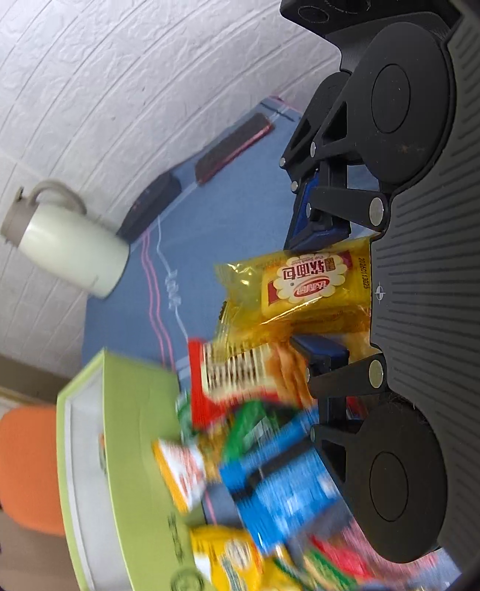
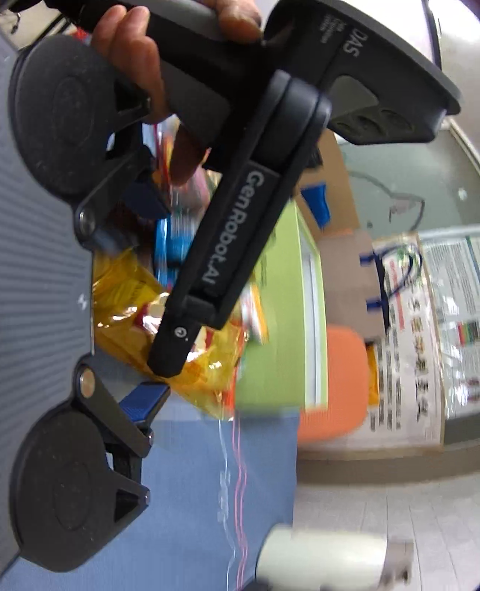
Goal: Organize snacks
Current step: 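Return the left gripper to the pile and grasp the yellow cake packet, then lift the yellow cake packet into the green box and release it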
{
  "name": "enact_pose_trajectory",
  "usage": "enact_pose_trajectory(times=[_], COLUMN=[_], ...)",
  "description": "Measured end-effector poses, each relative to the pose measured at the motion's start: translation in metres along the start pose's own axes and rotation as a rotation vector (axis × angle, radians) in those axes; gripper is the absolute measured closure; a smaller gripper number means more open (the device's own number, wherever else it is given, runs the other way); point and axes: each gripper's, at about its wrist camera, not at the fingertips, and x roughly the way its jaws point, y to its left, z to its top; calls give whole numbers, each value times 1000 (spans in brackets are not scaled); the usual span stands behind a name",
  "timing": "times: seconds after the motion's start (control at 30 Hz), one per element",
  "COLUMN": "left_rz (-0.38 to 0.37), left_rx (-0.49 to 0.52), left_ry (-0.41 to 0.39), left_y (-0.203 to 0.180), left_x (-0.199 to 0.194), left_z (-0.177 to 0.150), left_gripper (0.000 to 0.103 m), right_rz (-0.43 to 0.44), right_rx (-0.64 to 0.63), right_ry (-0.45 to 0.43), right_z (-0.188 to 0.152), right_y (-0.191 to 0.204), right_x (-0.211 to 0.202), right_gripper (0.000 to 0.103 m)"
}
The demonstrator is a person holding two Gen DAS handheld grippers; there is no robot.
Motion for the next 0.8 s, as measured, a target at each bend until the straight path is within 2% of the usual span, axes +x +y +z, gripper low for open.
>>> enact_pose_trajectory(times=[0.07, 0.13, 0.17, 0.2, 0.23, 0.37, 0.47, 0.5, 0.53, 0.6, 0.63, 0.73, 0.8], left_rz=[-35, -33, -28, -16, -7, -33, -6, 1, 5, -3, -6, -11, -24], left_rx=[2, 0, -9, -16, -13, -34, 13, 29, 44, 73, 80, 93, 92], left_ry=[40, 85, 86, 85, 69, 41, 34, 39, 50, 88, 92, 67, 43], left_y=[-11, -19, -20, -20, -20, -16, -22, -25, -27, -30, -30, -33, -35], left_x=[27, 53, 58, 59, 57, 48, 48, 52, 55, 62, 64, 59, 51], left_z=[5, 7, 7, 6, 6, 8, 12, 13, 14, 12, 9, 6, 7], left_gripper=[71, 69, 60, 56, 51, 41, 42, 43, 48, 70, 75, 86, 87], right_rz=[-68, -128, -156, -170, -168, -144, -156, -166, -175, -228, -232, -223, -227], right_rx=[10, 6, 6, 7, 15, 85, 97, 91, 85, 54, 48, 72, 59], right_ry=[45, 88, 102, 103, 100, 64, 42, 49, 53, 51, 50, 43, 29], right_z=[-3, -8, -12, -16, -19, -28, -25, -21, -19, -18, -18, -14, -5], right_y=[-18, -29, -32, -33, -34, -38, -39, -35, -34, -29, -28, -28, -26], right_x=[2, 4, 3, 0, -3, -5, -2, 8, 11, 12, 11, 4, -1], right_gripper=[9, 9, 9, 9, 9, 9, 10, 17, 21, 31, 35, 43, 43])
